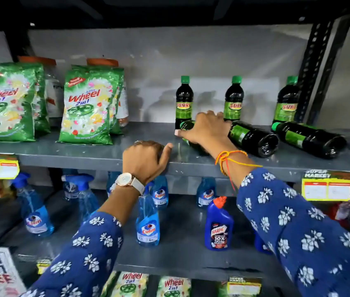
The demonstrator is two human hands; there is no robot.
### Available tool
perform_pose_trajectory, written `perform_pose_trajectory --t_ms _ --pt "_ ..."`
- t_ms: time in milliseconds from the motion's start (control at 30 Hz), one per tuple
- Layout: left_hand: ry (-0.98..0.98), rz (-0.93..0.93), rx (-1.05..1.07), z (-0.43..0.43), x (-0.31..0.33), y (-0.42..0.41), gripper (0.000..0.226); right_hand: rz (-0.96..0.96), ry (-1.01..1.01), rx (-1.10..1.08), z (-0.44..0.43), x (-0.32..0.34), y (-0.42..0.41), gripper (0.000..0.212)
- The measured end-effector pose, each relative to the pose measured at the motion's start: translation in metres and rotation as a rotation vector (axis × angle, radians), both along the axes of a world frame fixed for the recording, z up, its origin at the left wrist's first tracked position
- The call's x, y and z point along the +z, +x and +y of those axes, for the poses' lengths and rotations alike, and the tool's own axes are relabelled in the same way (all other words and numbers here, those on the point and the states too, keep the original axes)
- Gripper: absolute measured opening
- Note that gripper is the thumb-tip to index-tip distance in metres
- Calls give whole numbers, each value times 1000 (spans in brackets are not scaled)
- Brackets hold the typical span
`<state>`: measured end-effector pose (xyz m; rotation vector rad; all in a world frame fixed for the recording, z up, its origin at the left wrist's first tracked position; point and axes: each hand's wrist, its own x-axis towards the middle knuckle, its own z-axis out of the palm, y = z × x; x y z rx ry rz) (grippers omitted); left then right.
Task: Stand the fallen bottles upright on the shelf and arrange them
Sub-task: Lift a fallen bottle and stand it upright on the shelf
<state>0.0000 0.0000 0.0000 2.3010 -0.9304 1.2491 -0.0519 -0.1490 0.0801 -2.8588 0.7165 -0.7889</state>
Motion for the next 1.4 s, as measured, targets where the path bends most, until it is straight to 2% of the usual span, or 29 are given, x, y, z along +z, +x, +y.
perform_pose_trajectory --t_ms 67,200,333,467,567,700,800,967,1133,1200,1267,1367,1400 --pt "-8 2 -6 1 1 5 54 122 -3 -76 4 5 5 87" --pt "-5 17 -42 2 -1 7 53 237 23 -162 4 6 23 92" --pt "-44 5 -56 3 -2 8 56 286 69 -193 7 5 35 71" --pt "-42 27 -66 4 -2 7 56 191 53 -210 6 1 35 48" --pt "-33 21 -55 4 -2 7 57 -5 121 -161 -4 -3 30 48" --pt "-38 23 -55 4 -2 5 57 -417 491 78 -17 -11 26 58" --pt "-48 27 -50 3 -3 5 56 -578 626 313 -19 -16 25 60" --pt "-66 30 -53 2 -4 6 52 -612 673 456 -24 -28 24 62" --pt "-77 33 -61 2 -5 7 50 -557 665 501 -31 -26 25 34" --pt "-79 30 -65 2 -5 6 50 -507 682 520 -36 -25 26 29" --pt "-81 24 -61 2 -4 6 50 -468 728 547 -37 -25 26 39" --pt "-73 17 -57 2 -5 6 51 -428 686 527 -31 -32 26 87" --pt "-70 16 -57 2 -5 6 52 -437 662 490 -30 -35 26 96"
